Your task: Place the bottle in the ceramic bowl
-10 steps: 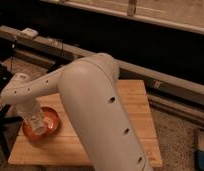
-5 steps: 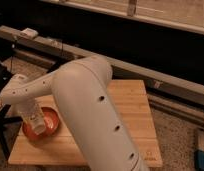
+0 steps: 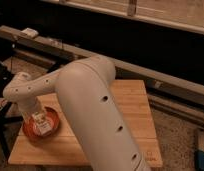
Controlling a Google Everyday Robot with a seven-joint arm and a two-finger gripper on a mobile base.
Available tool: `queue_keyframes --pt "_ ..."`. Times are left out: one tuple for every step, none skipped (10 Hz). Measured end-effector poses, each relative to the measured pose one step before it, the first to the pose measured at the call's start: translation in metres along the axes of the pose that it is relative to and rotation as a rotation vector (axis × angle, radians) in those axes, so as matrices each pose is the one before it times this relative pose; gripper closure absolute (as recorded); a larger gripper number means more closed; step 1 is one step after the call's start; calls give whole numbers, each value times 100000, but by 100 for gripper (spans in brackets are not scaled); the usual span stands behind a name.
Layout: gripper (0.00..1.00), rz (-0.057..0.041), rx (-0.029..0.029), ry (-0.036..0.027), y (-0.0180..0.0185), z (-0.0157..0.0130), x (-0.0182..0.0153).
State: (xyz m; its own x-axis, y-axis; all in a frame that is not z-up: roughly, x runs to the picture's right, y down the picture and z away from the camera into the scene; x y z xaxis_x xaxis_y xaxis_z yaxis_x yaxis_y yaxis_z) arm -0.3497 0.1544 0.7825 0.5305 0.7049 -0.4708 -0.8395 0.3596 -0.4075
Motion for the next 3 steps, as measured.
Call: queue_keyframes --pt "38 106 231 -228 -200 -22 -68" --pt "38 34 -183 270 104 30 82" --pt "38 -333 53 -86 144 11 -23"
